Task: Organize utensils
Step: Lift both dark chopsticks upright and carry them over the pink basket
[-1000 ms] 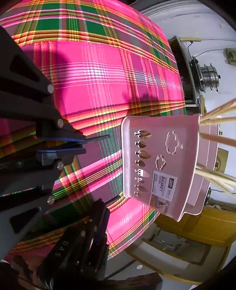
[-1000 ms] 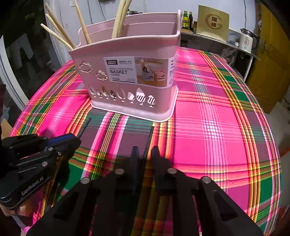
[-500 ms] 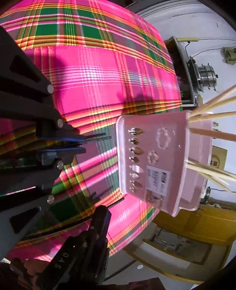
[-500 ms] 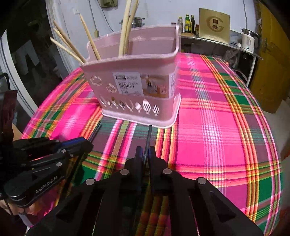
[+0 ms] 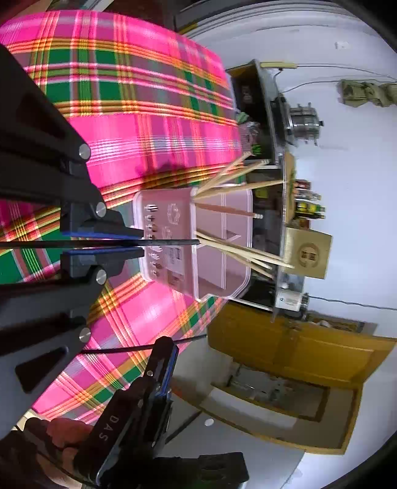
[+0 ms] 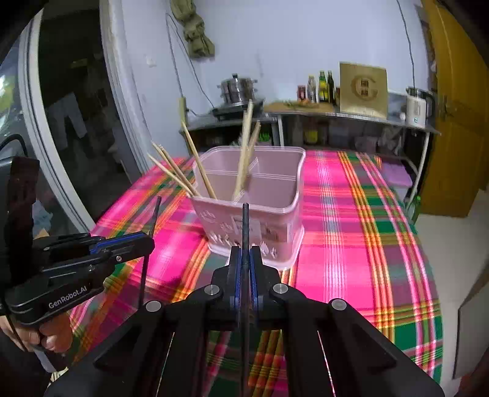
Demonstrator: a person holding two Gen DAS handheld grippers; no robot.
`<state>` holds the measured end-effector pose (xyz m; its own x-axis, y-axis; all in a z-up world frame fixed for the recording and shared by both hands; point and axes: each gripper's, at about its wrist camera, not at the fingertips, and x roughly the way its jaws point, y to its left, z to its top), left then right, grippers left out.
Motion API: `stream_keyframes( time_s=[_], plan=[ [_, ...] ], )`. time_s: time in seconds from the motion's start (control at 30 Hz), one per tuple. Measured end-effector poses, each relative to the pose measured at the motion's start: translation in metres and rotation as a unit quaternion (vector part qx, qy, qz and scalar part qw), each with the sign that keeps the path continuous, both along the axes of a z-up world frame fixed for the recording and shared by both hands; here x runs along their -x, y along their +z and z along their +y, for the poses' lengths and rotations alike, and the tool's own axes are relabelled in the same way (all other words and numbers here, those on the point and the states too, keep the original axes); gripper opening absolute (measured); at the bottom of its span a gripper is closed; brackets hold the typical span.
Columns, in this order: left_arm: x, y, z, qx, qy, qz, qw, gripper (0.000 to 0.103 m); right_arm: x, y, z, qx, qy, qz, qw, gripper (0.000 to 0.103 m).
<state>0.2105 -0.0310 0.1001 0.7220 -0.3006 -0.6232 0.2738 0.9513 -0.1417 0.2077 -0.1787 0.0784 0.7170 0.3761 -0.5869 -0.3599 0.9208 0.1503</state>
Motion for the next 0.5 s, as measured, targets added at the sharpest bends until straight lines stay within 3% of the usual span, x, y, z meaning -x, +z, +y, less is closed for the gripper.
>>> stream_keyframes(
  time_s=[0.23,0.5],
  plan=[
    [0.012,0.027,0.006,0.011,-0.007,-0.028,0.9995,0.005,0.021,0.032,-0.001,-0.007,0.006,-0.041,0.999,0.005],
    [0.018,0.035,0.008,0.018,-0.015,-0.036,0.9991,0.005,0.029,0.043,-0.003,-0.008,0.011,-0.057,0.998,0.005]
  ],
)
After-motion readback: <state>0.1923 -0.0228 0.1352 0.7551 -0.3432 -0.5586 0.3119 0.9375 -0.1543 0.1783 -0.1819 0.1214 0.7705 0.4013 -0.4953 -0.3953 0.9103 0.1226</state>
